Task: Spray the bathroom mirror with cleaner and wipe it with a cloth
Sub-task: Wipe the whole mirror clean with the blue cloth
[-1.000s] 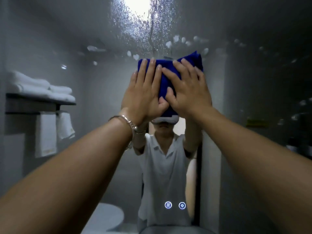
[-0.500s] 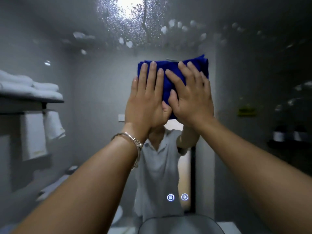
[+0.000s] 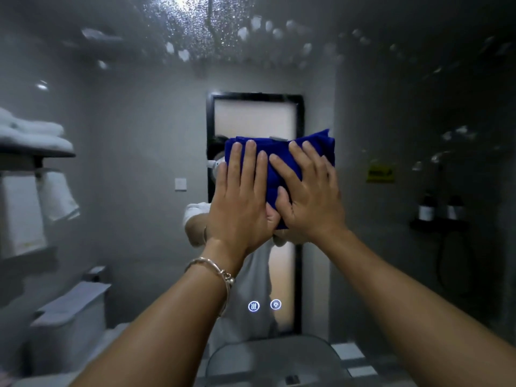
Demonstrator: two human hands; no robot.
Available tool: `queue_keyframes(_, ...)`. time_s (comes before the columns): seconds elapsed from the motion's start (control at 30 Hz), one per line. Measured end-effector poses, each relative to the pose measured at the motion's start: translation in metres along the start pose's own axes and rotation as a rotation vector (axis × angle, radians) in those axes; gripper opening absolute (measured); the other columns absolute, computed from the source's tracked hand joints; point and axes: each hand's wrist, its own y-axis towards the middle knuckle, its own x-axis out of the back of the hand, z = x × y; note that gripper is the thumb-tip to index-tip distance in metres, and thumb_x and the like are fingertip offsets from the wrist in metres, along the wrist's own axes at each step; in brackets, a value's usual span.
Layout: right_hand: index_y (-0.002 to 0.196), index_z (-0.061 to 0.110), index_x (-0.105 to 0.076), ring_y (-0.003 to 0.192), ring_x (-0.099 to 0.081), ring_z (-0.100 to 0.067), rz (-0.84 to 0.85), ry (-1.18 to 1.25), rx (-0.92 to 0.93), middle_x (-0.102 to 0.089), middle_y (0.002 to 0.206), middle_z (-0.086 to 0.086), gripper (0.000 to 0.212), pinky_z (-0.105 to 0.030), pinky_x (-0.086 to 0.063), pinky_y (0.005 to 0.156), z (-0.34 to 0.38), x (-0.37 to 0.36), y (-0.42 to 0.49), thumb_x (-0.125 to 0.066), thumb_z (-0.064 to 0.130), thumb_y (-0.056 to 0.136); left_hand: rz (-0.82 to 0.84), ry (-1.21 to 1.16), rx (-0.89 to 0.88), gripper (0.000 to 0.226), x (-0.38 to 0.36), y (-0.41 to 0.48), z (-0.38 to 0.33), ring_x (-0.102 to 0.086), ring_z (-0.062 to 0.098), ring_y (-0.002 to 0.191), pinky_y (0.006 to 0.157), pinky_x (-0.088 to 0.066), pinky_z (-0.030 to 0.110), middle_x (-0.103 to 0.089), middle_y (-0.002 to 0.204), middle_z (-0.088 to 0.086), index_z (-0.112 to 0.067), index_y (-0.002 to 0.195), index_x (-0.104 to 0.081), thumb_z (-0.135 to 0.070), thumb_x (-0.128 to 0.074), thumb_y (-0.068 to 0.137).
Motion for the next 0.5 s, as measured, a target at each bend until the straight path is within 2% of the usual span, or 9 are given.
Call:
queue_keyframes(0.17, 0.14, 0.026, -0.034, 0.138, -0.027, -0.027, 0.0, 0.029, 0.083, -0.042, 0.147, -0.013, 0.053, -0.044, -0.02, 0.111, -0.013, 0.005, -0.004, -0.041, 0.034, 0.089, -0.025, 0.016, 0.006, 0.074, -0.004, -0.004, -0.007, -0.015, 0.037, 0.142, 0.115, -0.018, 0.049, -0.02, 0.153, 0.024, 0.001, 0.146, -0.02, -0.033, -0.031, 0.081)
queue_keyframes(0.37, 0.137, 0.023, -0.05, 0.137, -0.029, -0.027, 0.016, 0.064, 0.145, -0.046, 0.145, -0.012, 0.052, -0.044, -0.02, 0.11, -0.038, 0.009, -0.02, -0.042, 0.035, 0.087, -0.005, 0.051, 0.052, 0.074, -0.009, -0.015, -0.039, -0.013, 0.039, 0.142, 0.115, -0.015, 0.049, -0.017, 0.153, 0.026, 0.002, 0.146, -0.015, -0.032, -0.03, 0.082)
queue_keyframes(0.5, 0.14, 0.026, -0.041, 0.138, -0.028, -0.026, 0.049, 0.05, 0.164, -0.044, 0.146, -0.011, 0.053, -0.043, -0.019, 0.111, -0.07, 0.019, -0.05, -0.042, 0.036, 0.088, 0.002, 0.042, 0.069, 0.074, -0.017, -0.025, -0.083, -0.008, 0.037, 0.143, 0.115, -0.015, 0.05, -0.013, 0.153, 0.025, 0.002, 0.146, -0.011, -0.032, -0.03, 0.082)
